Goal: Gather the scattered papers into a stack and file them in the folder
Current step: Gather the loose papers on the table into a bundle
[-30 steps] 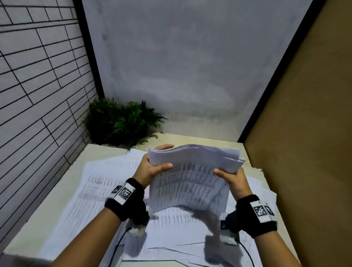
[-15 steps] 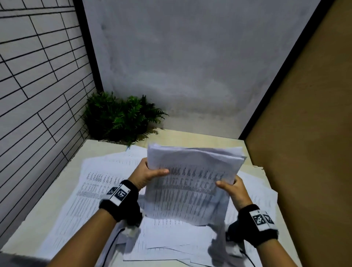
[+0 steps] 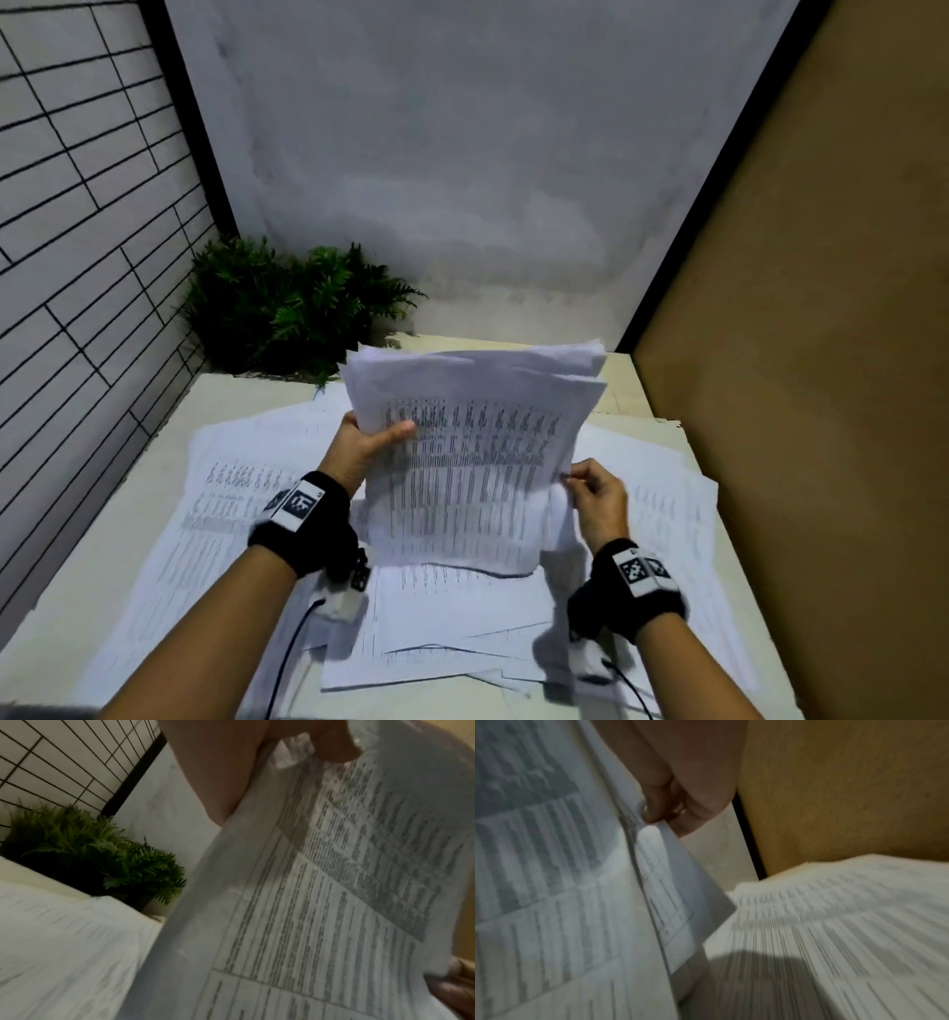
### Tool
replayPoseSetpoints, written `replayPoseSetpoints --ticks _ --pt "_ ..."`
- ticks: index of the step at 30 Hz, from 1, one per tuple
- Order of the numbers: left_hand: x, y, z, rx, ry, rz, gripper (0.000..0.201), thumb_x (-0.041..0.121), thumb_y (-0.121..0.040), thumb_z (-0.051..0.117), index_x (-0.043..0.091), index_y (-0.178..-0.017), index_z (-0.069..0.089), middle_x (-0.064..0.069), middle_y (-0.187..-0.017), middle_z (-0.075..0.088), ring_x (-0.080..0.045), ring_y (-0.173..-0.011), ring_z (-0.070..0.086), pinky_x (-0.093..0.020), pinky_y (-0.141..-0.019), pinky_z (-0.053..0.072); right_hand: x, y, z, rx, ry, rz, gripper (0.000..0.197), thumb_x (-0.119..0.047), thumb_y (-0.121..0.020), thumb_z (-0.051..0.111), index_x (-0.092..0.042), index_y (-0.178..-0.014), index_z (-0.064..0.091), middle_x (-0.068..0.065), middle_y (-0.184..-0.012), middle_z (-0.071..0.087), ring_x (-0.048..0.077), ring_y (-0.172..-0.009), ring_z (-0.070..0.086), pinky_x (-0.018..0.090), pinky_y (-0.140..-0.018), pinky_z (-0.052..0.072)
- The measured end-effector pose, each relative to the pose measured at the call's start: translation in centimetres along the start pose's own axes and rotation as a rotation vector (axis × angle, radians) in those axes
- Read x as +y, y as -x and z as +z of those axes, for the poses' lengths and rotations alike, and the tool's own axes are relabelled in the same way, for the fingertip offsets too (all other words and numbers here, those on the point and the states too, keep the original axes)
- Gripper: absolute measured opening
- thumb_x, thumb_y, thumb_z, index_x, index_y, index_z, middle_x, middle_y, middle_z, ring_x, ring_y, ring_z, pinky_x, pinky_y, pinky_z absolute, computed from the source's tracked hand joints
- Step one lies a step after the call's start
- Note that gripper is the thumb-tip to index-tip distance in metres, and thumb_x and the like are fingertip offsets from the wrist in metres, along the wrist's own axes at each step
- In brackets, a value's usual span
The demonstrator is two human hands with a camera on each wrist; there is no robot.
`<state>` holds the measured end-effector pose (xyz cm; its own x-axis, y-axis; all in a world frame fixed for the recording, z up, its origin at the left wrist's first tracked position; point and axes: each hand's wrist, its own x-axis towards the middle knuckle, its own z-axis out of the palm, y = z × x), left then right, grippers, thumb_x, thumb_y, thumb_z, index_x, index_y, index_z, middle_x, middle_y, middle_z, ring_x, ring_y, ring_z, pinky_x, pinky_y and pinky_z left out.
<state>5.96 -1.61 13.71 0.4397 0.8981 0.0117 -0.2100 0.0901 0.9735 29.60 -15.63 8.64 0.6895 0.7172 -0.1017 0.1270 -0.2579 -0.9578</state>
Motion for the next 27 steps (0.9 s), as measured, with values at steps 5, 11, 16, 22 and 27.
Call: replayPoseSetpoints --ticks 5,11,16,22,27 --pt "-2.1 0.8 0.0 -0.021 -0.089 -0.136 0.075 0.057 -0.027 0.084 0.020 -0.089 0.065 0.008 -0.071 0.076 -0.012 -0.071 0.071 -0.033 -0.071 0.059 2.4 0.9 1.9 0.022 -0.023 0.120 0.042 0.018 -0.078 0.049 -0.018 -0.057 0.054 -0.010 -0.050 0.056 0.012 -0.055 0.044 0.020 -0.054 0.037" --pt "-2.2 0.6 0.3 0.107 -0.085 -0.135 0.016 0.008 -0.078 0.066 0.008 -0.094 0.061 -0.006 -0.080 0.069 -0.022 -0.077 0.065 -0.020 -0.059 0.058 0.0 3.8 2.7 -0.043 -0.144 0.171 0.024 0.010 -0.090 0.041 -0.003 -0.079 0.058 0.005 -0.070 0.062 -0.005 -0.049 0.061 0.012 -0.051 0.051" --pt "-1.7 0.6 -0.1 0.122 -0.055 -0.120 0.033 0.027 -0.064 0.078 0.009 -0.088 0.063 0.002 -0.067 0.074 -0.028 -0.079 0.066 -0.024 -0.063 0.059 -2.7 1.8 0.9 -0.178 -0.232 0.001 0.086 -0.071 -0.072 0.050 -0.018 -0.138 0.036 0.001 -0.141 0.042 0.016 -0.129 0.040 0.037 -0.107 0.033" --pt "1.9 -0.2 1.6 0.064 -0.028 0.069 0.077 0.065 -0.017 0.081 0.025 -0.081 0.063 0.020 -0.068 0.073 0.000 -0.070 0.069 -0.017 -0.066 0.057 -9.4 -0.8 0.0 -0.238 -0.256 -0.234 0.051 -0.037 -0.052 0.080 -0.011 -0.093 0.065 -0.021 -0.071 0.073 -0.006 -0.074 0.068 0.020 -0.077 0.057" --pt "3.5 -0.1 1.1 -0.025 0.028 0.188 0.081 0.059 -0.023 0.085 0.033 -0.096 0.061 0.023 -0.083 0.074 0.006 -0.083 0.066 -0.017 -0.076 0.056 -10.4 -1.4 -0.5 -0.280 -0.323 -0.272 0.051 -0.027 -0.056 0.084 -0.007 -0.096 0.061 -0.018 -0.074 0.074 -0.003 -0.073 0.067 0.013 -0.067 0.054"
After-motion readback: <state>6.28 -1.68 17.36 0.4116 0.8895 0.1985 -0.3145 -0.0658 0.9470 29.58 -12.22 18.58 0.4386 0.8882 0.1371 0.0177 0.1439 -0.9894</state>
